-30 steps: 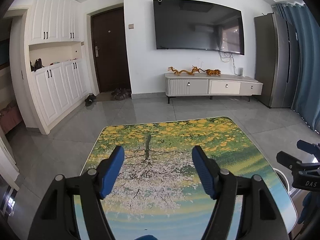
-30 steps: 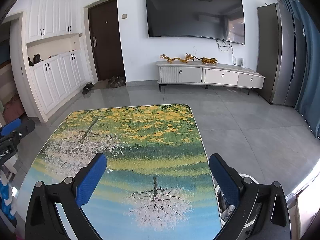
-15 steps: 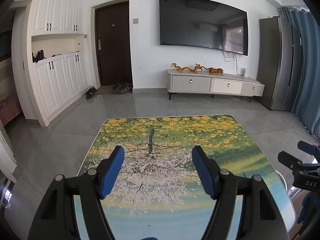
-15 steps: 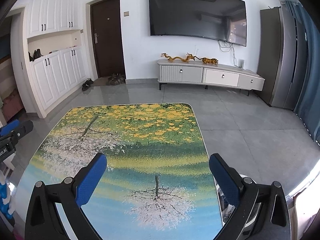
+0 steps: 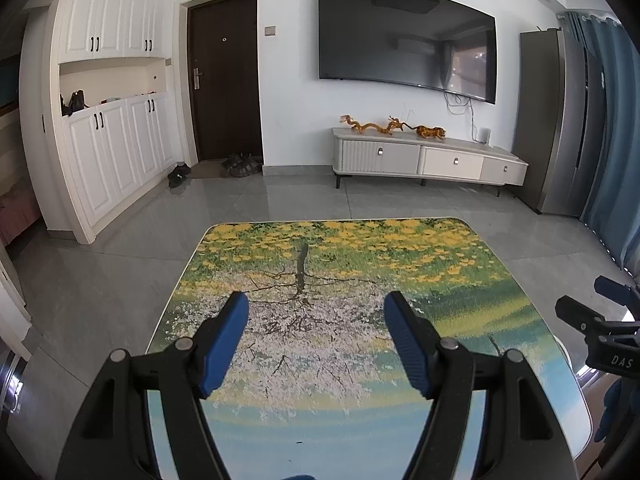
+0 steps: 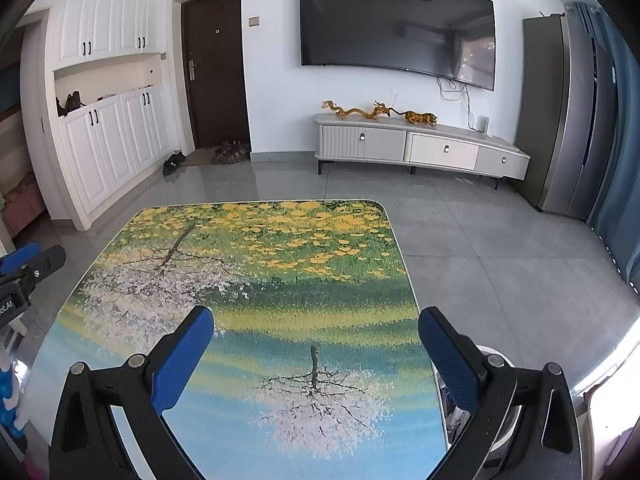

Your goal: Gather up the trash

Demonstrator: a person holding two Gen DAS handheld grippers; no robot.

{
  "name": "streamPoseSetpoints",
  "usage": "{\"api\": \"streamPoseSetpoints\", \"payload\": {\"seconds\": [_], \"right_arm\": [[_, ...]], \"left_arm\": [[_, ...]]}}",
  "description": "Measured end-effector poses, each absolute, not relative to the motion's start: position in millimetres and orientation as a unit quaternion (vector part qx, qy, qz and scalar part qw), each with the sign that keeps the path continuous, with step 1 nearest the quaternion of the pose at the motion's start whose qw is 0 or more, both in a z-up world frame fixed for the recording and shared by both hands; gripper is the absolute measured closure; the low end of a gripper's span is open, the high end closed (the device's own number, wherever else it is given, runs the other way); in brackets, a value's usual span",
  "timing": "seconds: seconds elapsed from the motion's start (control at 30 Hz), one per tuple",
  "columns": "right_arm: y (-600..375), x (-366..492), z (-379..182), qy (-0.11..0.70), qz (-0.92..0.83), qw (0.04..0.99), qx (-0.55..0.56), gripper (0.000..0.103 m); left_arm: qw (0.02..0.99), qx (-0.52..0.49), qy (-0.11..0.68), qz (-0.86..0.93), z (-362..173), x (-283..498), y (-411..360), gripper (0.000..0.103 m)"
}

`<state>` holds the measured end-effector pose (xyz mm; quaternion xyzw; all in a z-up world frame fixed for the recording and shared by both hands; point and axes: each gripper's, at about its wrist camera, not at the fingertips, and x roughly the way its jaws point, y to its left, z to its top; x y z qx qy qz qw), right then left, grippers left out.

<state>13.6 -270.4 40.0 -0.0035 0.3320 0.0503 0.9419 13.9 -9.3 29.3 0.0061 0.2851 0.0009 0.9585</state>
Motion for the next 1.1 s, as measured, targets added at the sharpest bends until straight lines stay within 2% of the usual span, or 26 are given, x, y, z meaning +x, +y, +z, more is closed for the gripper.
{"api": "streamPoseSetpoints", "payload": {"seconds": [1.1], "right_arm": [[-276.2,12.1,32.4,0.333,0.037,0.942,-0.002,0.0]], "left_arm": [[0.957,0.008,0.29,-0.009,22.6,12.8,-13.7,0.034]]}}
